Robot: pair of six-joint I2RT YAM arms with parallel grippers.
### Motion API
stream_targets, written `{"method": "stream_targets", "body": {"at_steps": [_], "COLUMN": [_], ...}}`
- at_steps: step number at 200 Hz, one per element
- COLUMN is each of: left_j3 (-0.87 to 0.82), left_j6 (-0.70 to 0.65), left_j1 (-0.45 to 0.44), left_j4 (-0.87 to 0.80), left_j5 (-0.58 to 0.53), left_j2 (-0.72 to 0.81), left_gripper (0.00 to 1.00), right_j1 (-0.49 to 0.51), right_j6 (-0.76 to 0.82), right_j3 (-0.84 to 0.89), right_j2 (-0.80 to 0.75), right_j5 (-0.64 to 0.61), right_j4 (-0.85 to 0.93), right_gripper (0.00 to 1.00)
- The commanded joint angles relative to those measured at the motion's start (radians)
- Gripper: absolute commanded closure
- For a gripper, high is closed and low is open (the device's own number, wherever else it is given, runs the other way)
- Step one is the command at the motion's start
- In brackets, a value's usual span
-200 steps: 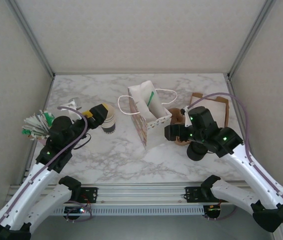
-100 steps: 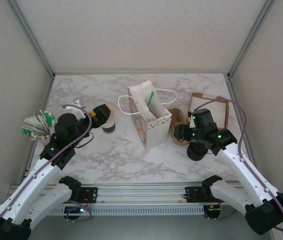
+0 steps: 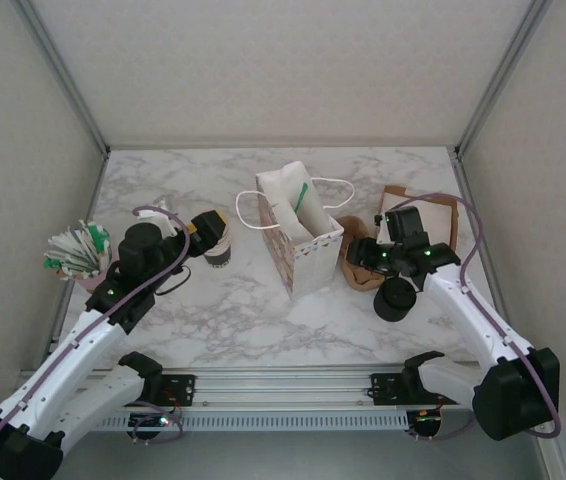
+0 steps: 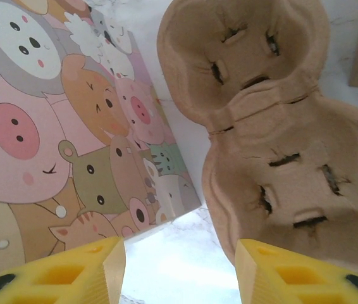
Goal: Pack the takeout coffee
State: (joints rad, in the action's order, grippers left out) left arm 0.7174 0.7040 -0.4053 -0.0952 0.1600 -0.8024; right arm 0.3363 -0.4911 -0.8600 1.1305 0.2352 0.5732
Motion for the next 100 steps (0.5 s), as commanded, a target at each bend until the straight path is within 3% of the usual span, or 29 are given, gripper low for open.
{"method": "stream_targets", "body": {"at_steps": [1,100], "left_j3": [-0.007,-0.007], "left_j6": [-0.012,-0.015], "left_j1": [-0.01,-0.01], "left_j4": [-0.004,-0.001], "left_j5": [-0.012,-0.024], "left_j2": [-0.005,-0.015], "left_gripper": [0.09,0.08], "right_j1": [-0.006,0.008], "right_j6": [-0.014,-0.052], "right_j3": [0.015,0.054], "right_j2": [0.024,0.095], "right_j5": [0.053,0.19], "right_j4": [-0.051,-0.129], "right_gripper": [0.51,0.5]}}
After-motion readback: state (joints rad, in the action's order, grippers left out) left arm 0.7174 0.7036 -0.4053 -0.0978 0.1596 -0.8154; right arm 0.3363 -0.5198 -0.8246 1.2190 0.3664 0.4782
